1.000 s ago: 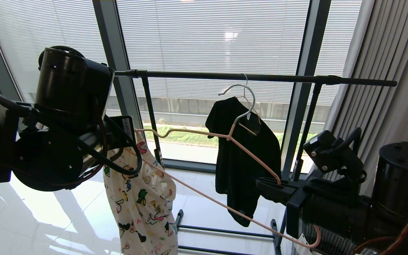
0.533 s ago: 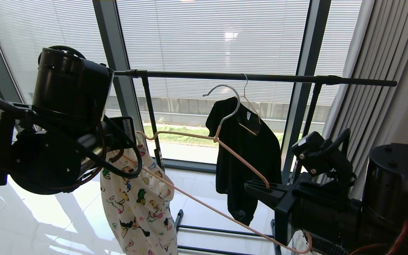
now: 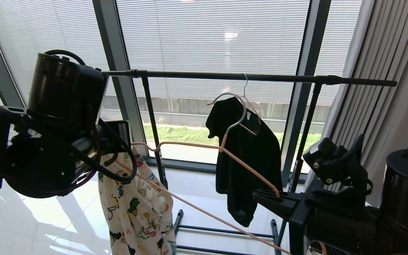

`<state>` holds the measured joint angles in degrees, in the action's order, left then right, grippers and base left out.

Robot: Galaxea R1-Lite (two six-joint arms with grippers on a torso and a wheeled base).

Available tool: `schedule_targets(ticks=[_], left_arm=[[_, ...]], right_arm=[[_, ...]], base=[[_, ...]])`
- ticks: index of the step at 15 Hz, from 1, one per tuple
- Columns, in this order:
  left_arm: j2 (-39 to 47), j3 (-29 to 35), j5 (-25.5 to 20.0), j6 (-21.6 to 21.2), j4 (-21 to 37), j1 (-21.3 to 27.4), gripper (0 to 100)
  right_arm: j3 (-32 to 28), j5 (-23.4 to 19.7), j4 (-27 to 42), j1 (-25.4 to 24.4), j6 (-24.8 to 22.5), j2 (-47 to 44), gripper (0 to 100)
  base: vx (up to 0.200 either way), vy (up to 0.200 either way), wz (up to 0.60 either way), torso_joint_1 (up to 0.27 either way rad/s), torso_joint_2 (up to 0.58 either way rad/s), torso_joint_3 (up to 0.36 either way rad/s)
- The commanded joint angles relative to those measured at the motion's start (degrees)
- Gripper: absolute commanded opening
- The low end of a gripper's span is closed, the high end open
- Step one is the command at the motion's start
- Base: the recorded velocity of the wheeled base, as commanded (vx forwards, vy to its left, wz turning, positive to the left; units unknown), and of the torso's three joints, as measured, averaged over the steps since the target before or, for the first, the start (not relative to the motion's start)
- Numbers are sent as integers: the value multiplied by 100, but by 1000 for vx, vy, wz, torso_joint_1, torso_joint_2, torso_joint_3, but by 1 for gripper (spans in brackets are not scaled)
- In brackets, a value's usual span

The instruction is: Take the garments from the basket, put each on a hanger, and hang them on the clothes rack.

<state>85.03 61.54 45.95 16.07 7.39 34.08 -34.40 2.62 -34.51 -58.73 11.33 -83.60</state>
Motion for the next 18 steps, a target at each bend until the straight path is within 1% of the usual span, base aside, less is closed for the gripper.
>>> schedule_targets(ticks=[1, 2, 3, 5, 8, 11, 13, 15, 17, 18], left_arm=[[-13, -19, 2, -60, 0, 28, 0], [-13, -19, 2, -121, 0, 107, 0], [-13, -19, 2, -165, 0, 292, 0], [-4, -19, 2, -192, 0, 511, 0], [-13, -19, 2, -218, 0, 705, 0], [-30, -1, -7, -200, -18, 1153, 0], [14, -1, -7, -200, -247, 1215, 0], [110, 25, -16, -200, -765, 1215, 0], [102, 51, -42, -192, -923, 1276, 0], [75, 51, -51, -183, -1002, 1382, 0]], right_arm=[[-23, -113, 6, 2, -8, 134, 0], [-40, -236, -3, -6, -8, 99, 0], [-67, -262, -3, -24, -8, 37, 0], [-128, -271, -3, -130, -8, -77, 0], [-181, -253, -29, -235, -8, -279, 0], [-357, -236, -38, -253, -8, -473, 0], [-462, -227, -38, -253, 1, -569, 0], [-497, -218, -64, -296, 19, -657, 0], [-497, -157, -231, -349, 19, -789, 0], [-524, -104, -337, -428, 19, -877, 0]], base=[[0, 0, 0, 0, 0, 0], [0, 0, 0, 0, 0, 0], [0, 0, 0, 0, 0, 0], [0, 0, 0, 0, 0, 0], [0, 0, 0, 0, 0, 0], [0, 0, 0, 0, 0, 0], [0, 0, 0, 0, 0, 0], [0, 0, 0, 0, 0, 0], [0, 0, 0, 0, 0, 0], [0, 0, 0, 0, 0, 0]])
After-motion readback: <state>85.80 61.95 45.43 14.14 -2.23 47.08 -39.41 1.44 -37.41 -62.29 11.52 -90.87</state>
